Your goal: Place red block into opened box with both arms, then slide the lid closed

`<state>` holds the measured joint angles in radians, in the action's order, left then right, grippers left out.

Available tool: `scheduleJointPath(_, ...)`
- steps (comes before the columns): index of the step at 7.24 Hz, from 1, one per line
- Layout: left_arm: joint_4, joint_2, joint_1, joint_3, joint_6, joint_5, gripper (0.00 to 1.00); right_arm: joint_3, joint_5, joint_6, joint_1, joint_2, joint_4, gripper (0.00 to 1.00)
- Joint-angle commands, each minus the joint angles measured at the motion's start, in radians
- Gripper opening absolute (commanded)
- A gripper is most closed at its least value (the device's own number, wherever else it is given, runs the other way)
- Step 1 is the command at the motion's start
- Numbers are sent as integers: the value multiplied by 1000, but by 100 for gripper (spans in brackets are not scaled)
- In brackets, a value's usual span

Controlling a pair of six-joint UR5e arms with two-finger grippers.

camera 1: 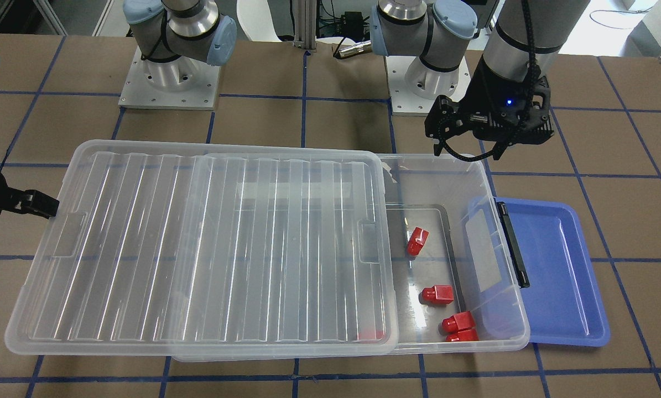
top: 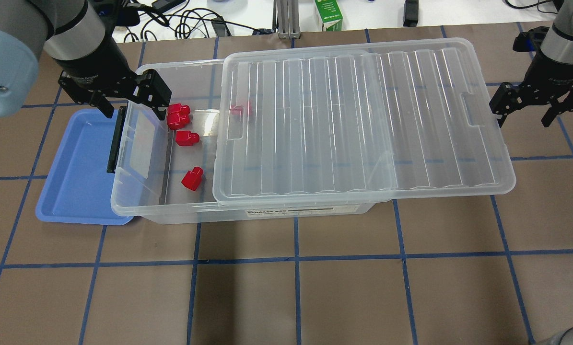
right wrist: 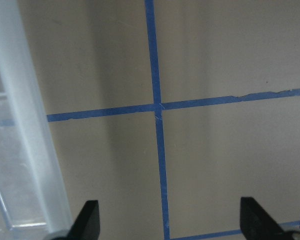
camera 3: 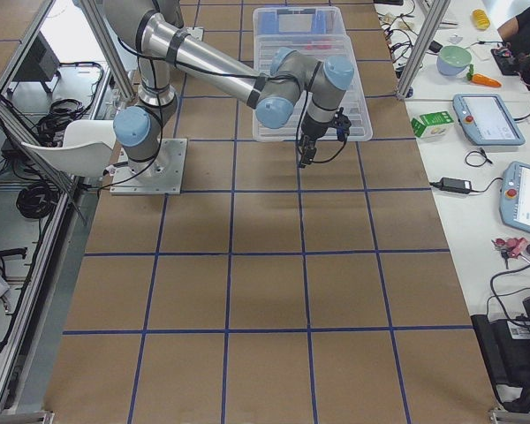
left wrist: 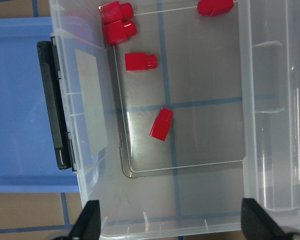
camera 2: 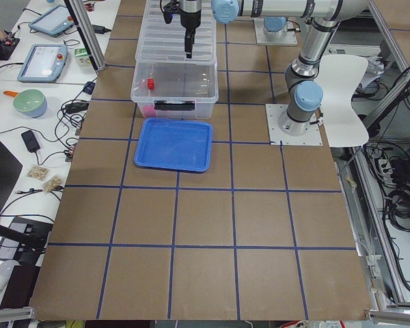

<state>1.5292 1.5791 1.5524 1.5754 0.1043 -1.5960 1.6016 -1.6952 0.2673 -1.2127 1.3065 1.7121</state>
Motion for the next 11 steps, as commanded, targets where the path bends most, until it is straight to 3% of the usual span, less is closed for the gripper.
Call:
scheduleJointPath(1, 3, -1, 0, -11, 0, -1, 100, 0, 23, 1, -21, 3, 0, 100)
scheduleJointPath(11, 2, -1, 0, -12, -11, 2, 100, 0, 40, -19, -215, 0, 46, 100)
